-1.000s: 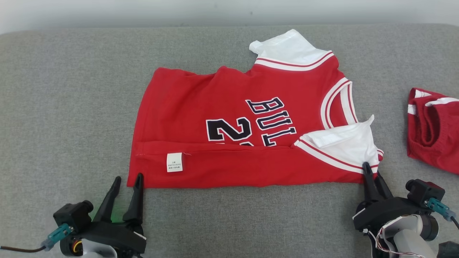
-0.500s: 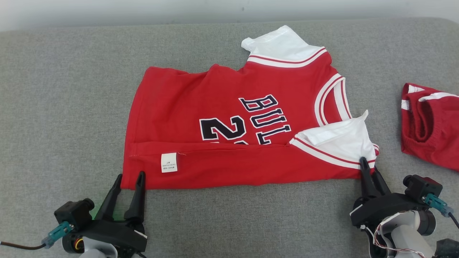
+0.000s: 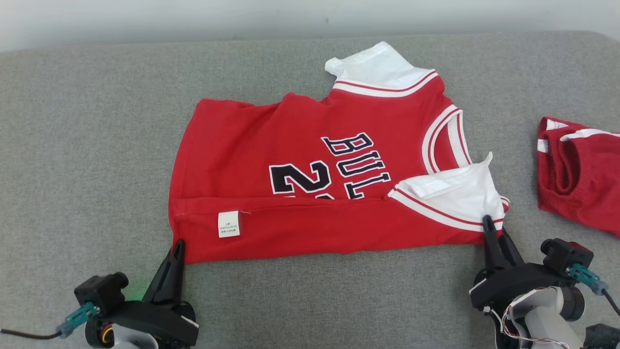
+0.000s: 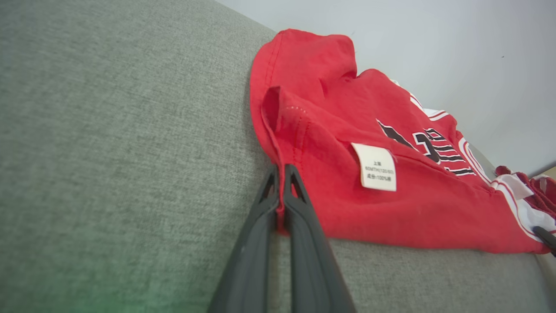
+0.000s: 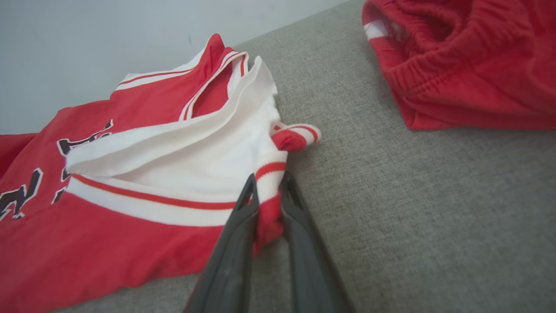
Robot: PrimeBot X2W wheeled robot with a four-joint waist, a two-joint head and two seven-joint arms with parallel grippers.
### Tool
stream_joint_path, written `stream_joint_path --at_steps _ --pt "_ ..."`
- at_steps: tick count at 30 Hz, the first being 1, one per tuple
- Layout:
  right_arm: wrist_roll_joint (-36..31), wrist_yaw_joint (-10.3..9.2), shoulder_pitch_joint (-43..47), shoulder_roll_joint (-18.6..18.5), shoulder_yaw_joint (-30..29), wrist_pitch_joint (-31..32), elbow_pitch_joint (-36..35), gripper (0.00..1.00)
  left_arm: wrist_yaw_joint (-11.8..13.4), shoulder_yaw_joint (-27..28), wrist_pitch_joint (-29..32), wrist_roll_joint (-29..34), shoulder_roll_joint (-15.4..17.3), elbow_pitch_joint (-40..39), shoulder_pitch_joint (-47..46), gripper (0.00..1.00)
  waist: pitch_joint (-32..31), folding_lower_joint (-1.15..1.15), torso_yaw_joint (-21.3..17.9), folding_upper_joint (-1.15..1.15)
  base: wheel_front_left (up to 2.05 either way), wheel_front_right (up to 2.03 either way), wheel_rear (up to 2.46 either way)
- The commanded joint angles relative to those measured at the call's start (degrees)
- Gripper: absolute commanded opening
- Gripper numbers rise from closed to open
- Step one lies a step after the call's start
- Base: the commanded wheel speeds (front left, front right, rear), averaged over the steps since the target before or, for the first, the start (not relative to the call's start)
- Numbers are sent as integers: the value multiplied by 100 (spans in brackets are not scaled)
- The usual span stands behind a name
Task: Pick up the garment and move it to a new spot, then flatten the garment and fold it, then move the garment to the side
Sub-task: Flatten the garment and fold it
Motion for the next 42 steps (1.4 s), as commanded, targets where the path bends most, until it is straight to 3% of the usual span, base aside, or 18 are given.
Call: stream_joint_path --at_steps 1,26,42 --pt "23 -4 105 18 34 3 22 0 -6 1 8 2 -33 25 170 0 -71 0 -9 0 0 0 0" --pt "380 -4 1165 -226 433 1 -102 0 -3 559 2 450 -99 499 1097 0 -1328 0 -21 0 0 0 0" --pt "435 -4 1676 -216 607 46 -497 0 -3 884 2 822 -321 597 1287 0 -1312 0 102 0 0 0 0"
